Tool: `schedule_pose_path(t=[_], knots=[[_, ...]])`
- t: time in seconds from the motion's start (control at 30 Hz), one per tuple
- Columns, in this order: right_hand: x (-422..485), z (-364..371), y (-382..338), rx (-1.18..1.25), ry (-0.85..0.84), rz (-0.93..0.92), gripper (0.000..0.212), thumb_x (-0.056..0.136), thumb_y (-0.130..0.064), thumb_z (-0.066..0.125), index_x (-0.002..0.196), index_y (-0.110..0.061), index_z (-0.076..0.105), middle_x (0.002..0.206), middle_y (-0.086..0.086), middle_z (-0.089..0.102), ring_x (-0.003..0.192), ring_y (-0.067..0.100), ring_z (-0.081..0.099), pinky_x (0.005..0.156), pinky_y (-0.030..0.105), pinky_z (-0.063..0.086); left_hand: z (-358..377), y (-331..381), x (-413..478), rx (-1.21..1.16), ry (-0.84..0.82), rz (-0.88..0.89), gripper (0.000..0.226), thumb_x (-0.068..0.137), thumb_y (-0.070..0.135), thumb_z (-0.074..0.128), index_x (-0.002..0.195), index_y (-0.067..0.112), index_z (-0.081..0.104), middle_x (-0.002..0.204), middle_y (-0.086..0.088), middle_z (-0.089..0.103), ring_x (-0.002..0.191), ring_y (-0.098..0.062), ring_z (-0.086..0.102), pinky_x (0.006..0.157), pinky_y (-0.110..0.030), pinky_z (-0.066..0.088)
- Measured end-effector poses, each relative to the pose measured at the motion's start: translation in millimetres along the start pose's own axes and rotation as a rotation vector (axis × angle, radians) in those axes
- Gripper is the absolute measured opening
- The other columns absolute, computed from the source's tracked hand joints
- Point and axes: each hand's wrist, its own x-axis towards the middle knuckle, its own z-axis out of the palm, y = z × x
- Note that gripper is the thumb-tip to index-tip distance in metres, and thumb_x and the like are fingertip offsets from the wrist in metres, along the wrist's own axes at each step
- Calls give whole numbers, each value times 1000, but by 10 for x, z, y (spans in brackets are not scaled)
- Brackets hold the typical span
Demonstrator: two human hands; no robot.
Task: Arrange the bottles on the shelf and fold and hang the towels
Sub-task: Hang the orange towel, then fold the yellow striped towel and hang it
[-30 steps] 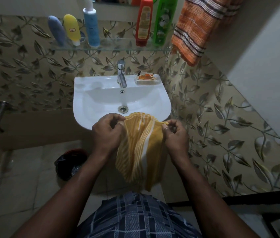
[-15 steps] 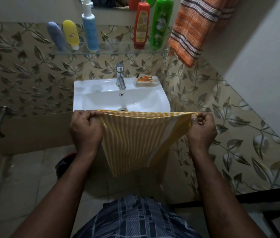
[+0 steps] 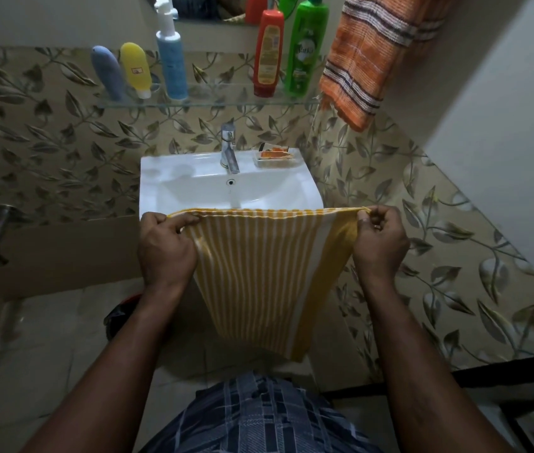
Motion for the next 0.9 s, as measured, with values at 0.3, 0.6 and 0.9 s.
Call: schedule_pose_path(t=[0.3,0.6,0.9], knots=[[-205,101,-2,58,-37,267,10,92,-23,73,86,-23,65,79,-6,66,81,23,67,81,47,59,180,118,-239,-19,-229,-6,51,84,-11,46,108,17,82,109,-8,60,106,-29,64,100,-35,51],[-748,257,-139,97,-316,235,13,84,-27,76,79,-26,64,73,-4,71,70,18,70,69,38,59,340,487,-581,-147,-429,115,39,89,10,53,112,24,82,98,6,61,100,-19,65,87,-26,48],[-911,234,-213,127,-382,148,9,84,-21,81,83,-20,72,72,-7,71,66,7,67,58,23,52,342,514,-666,-186,-390,152,26,87,19,70,103,34,84,98,7,74,84,-10,68,79,-31,57]])
